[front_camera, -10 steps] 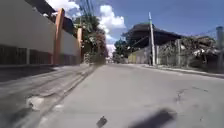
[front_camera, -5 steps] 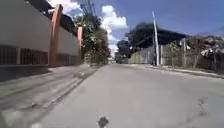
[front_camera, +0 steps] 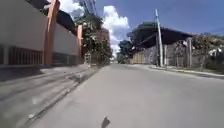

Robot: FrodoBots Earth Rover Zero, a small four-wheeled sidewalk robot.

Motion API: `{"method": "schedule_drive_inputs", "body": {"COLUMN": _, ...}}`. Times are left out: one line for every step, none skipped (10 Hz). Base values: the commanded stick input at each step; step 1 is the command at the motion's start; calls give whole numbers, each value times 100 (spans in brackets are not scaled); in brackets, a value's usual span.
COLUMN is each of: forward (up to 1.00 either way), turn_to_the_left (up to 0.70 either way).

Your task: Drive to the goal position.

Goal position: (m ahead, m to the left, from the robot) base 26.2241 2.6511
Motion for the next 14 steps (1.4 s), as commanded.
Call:
{"method": "schedule_drive_inputs", "body": {"forward": 100, "turn_to_the_left": -8}}
{"method": "schedule_drive_inputs", "body": {"forward": 100, "turn_to_the_left": 4}}
{"method": "schedule_drive_inputs", "body": {"forward": 100, "turn_to_the_left": 1}}
{"method": "schedule_drive_inputs", "body": {"forward": 100, "turn_to_the_left": 1}}
{"method": "schedule_drive_inputs", "body": {"forward": 100, "turn_to_the_left": 1}}
{"method": "schedule_drive_inputs", "body": {"forward": 100, "turn_to_the_left": -1}}
{"method": "schedule_drive_inputs", "body": {"forward": 100, "turn_to_the_left": 0}}
{"method": "schedule_drive_inputs", "body": {"forward": 100, "turn_to_the_left": 1}}
{"method": "schedule_drive_inputs", "body": {"forward": 100, "turn_to_the_left": 1}}
{"method": "schedule_drive_inputs", "body": {"forward": 100, "turn_to_the_left": 1}}
{"method": "schedule_drive_inputs", "body": {"forward": 100, "turn_to_the_left": 1}}
{"method": "schedule_drive_inputs", "body": {"forward": 100, "turn_to_the_left": 1}}
{"method": "schedule_drive_inputs", "body": {"forward": 100, "turn_to_the_left": 1}}
{"method": "schedule_drive_inputs", "body": {"forward": 100, "turn_to_the_left": 1}}
